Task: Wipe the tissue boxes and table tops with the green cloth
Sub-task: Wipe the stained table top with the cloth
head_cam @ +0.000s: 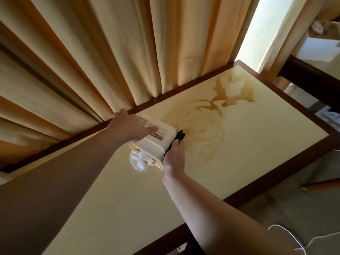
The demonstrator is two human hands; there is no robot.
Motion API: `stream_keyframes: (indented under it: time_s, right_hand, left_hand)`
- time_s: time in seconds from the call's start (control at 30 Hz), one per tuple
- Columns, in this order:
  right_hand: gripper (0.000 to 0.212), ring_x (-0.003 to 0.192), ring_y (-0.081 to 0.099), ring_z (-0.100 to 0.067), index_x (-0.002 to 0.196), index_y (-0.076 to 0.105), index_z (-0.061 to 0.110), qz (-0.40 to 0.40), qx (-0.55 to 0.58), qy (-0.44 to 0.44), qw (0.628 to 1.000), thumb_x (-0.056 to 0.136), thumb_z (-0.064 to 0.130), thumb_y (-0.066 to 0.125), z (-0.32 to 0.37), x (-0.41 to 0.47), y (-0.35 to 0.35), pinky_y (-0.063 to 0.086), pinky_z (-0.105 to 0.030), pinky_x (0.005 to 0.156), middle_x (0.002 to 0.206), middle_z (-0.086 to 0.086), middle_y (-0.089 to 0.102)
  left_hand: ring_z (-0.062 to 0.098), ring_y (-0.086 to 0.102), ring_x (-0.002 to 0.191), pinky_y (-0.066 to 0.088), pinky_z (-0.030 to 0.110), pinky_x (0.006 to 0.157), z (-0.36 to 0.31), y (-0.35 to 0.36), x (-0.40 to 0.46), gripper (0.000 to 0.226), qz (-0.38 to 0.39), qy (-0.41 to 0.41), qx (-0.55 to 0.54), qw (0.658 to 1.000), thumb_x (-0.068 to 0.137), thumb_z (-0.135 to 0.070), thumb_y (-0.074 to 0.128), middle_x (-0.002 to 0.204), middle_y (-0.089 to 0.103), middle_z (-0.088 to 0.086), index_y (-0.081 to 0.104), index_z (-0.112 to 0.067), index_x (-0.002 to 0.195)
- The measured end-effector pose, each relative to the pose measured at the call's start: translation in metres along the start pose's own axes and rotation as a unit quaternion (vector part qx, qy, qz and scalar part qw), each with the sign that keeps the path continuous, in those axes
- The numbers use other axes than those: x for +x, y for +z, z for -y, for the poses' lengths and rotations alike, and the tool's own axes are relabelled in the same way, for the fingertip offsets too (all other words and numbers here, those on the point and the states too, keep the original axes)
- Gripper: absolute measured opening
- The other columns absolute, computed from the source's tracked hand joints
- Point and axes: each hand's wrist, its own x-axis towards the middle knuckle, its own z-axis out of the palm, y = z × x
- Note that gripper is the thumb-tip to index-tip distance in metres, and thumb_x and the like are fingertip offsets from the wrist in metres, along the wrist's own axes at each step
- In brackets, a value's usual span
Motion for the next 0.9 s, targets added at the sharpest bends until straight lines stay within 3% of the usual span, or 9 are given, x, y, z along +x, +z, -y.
stream_keyframes:
  time_s: [0.1,0.23,0.37,0.4,0.5,0.63,0.7,0.77,0.9]
  right_hand:
    - [0.047,0.118,0.066,-0.006,0.155,0.031,0.056,0.012,-0.002,-0.018,1.0,0.111,0.043,0.033,0.011,-0.007,0.009,0.059,-0.022,0.078,0.144,0.02,0.057]
    - [0.061,0.144,0.044,-0.006,0.157,0.024,0.057,0.016,-0.026,-0.073,0.997,0.097,0.056,0.039,0.01,-0.011,0.014,0.041,-0.043,0.119,0.162,0.024,0.036]
    - [0.052,0.136,0.048,-0.002,0.161,0.016,0.05,0.022,-0.056,-0.069,0.996,0.112,0.042,0.031,-0.002,-0.008,0.0,0.051,-0.013,0.094,0.162,0.025,0.029]
    - [0.051,0.139,0.044,-0.002,0.162,0.014,0.05,0.019,-0.065,-0.06,0.996,0.114,0.04,0.029,-0.005,-0.007,-0.003,0.046,-0.01,0.096,0.163,0.026,0.025]
    - [0.051,0.148,0.032,-0.001,0.163,0.012,0.047,0.021,-0.074,-0.043,0.996,0.114,0.037,0.025,-0.008,-0.005,-0.009,0.031,-0.017,0.11,0.166,0.028,0.02]
    - [0.055,0.144,0.04,-0.005,0.164,0.009,0.046,0.03,-0.094,-0.032,0.995,0.113,0.043,0.028,0.0,-0.01,-0.004,0.043,-0.015,0.098,0.166,0.022,0.023]
    - [0.057,0.148,0.036,-0.006,0.164,0.007,0.045,0.038,-0.112,-0.076,0.99,0.112,0.043,0.03,0.008,-0.018,0.002,0.043,-0.026,0.112,0.167,0.021,0.022]
    - [0.059,0.155,0.022,-0.004,0.165,0.005,0.042,0.051,-0.143,-0.132,0.98,0.112,0.038,0.032,0.013,-0.023,0.004,0.025,-0.036,0.127,0.171,0.02,0.015]
    - [0.061,0.157,0.003,0.002,0.165,0.0,0.032,0.071,-0.299,-0.247,0.919,0.113,0.033,0.032,0.016,-0.024,-0.008,0.02,-0.035,0.128,0.172,0.02,-0.004]
  left_hand:
    - [0.037,0.04,0.134,0.035,0.044,0.112,0.001,0.0,-0.001,0.126,0.003,0.01,0.014,1.0,0.069,-0.102,0.026,0.144,0.043,0.023,0.052,-0.006,0.146]
    - [0.038,0.038,0.137,0.035,0.045,0.113,0.0,-0.005,-0.004,0.12,0.005,0.017,0.019,1.0,0.075,-0.098,0.031,0.147,0.041,0.024,0.051,-0.003,0.146]
    - [0.038,0.04,0.135,0.036,0.045,0.111,0.001,-0.003,-0.002,0.119,0.003,0.017,0.009,1.0,0.073,-0.098,0.034,0.146,0.042,0.024,0.052,-0.005,0.146]
    - [0.038,0.04,0.135,0.036,0.045,0.111,0.001,-0.003,-0.002,0.119,0.001,0.018,0.01,1.0,0.073,-0.098,0.033,0.145,0.042,0.024,0.051,-0.005,0.146]
    - [0.038,0.04,0.134,0.036,0.046,0.111,0.001,-0.002,-0.002,0.12,-0.001,0.014,0.006,1.0,0.073,-0.098,0.034,0.145,0.042,0.024,0.05,-0.004,0.146]
    - [0.037,0.039,0.135,0.036,0.045,0.11,0.0,-0.003,-0.003,0.117,0.003,0.012,0.001,1.0,0.075,-0.096,0.035,0.145,0.042,0.024,0.051,-0.004,0.145]
    - [0.037,0.039,0.135,0.036,0.044,0.11,0.0,-0.004,-0.003,0.115,0.002,0.019,0.007,1.0,0.076,-0.095,0.034,0.143,0.044,0.025,0.053,-0.004,0.144]
    - [0.037,0.041,0.133,0.037,0.044,0.11,0.002,-0.002,-0.002,0.121,0.002,0.023,0.02,1.0,0.071,-0.099,0.027,0.14,0.048,0.025,0.057,-0.004,0.14]
    - [0.038,0.043,0.13,0.038,0.045,0.109,0.004,0.0,0.0,0.123,0.004,0.028,0.021,0.999,0.068,-0.1,0.023,0.137,0.049,0.026,0.061,-0.004,0.134]
